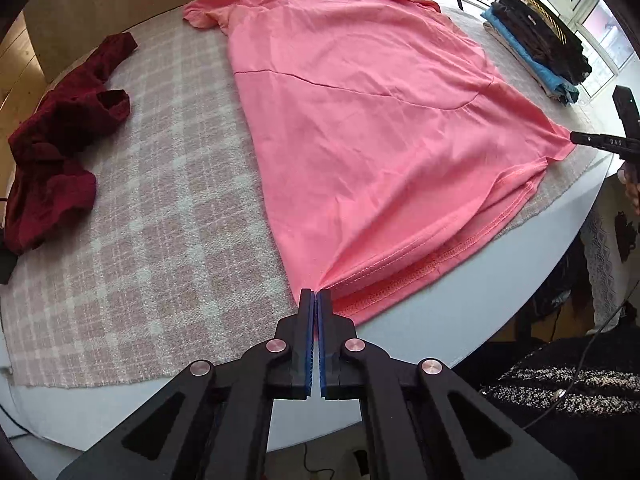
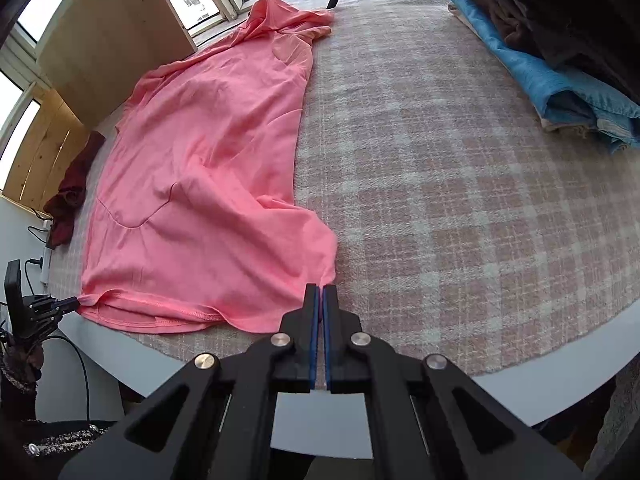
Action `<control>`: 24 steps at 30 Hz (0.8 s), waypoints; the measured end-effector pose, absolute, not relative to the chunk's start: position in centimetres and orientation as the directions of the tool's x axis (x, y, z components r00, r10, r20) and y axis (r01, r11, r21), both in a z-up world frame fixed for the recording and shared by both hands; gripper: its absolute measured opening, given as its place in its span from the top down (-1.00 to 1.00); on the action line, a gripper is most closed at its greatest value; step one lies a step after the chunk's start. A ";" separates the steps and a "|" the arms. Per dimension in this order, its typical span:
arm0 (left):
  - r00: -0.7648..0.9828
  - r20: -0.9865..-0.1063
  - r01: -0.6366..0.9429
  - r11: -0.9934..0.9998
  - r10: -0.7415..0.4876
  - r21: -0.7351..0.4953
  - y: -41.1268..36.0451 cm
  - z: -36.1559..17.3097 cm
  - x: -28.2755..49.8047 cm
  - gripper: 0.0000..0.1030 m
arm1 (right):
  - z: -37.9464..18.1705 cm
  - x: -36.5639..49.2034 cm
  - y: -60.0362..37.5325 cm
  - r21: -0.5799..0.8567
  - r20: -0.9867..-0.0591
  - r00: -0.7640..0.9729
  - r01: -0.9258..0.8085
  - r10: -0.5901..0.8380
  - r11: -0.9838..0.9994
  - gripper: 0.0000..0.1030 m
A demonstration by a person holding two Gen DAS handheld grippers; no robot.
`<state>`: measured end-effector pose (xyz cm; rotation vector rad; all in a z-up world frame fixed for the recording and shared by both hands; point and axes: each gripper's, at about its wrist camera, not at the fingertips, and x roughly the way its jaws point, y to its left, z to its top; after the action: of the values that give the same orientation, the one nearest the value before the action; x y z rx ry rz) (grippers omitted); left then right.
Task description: Fold clothes
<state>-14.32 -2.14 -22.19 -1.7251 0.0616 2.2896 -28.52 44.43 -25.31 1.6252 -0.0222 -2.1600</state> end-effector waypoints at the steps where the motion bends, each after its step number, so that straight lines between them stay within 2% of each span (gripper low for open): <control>1: -0.260 -0.947 -0.202 -0.969 0.190 -0.139 -3.4 -21.8 -14.0 0.98 | -25.2 -28.2 44.2 0.274 -0.909 -0.214 0.342 -0.358 -0.899 0.96; 8: -0.232 -0.960 -0.160 -0.979 0.160 -0.124 -3.7 -22.8 -14.5 0.98 | -25.3 -26.1 43.1 0.263 -0.906 -0.204 0.415 -0.371 -0.871 0.91; 11: -0.228 -0.960 -0.140 -0.981 0.163 -0.133 -4.4 -22.7 -15.0 0.98 | -25.6 -25.1 43.4 0.239 -0.911 -0.210 0.434 -0.356 -0.868 0.72; 13: -0.226 -0.962 -0.120 -0.984 0.157 -0.132 -5.2 -22.6 -15.3 0.98 | -25.7 -24.5 44.0 0.248 -0.905 -0.211 0.441 -0.368 -0.862 0.48; 15: -0.218 -0.965 -0.112 -0.986 0.148 -0.126 -5.7 -22.7 -15.5 0.98 | -25.8 -23.9 44.6 0.255 -0.899 -0.217 0.445 -0.380 -0.858 0.40; 24: -0.224 -0.965 -0.127 -0.986 0.136 -0.109 -5.9 -21.8 -17.2 0.98 | -28.7 -24.0 42.0 0.181 -0.902 -0.214 0.599 -0.374 -0.780 0.40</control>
<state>-17.16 -5.91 -21.79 -1.8417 -0.0111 2.3347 -23.98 41.96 -28.71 1.4274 0.2735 -2.0343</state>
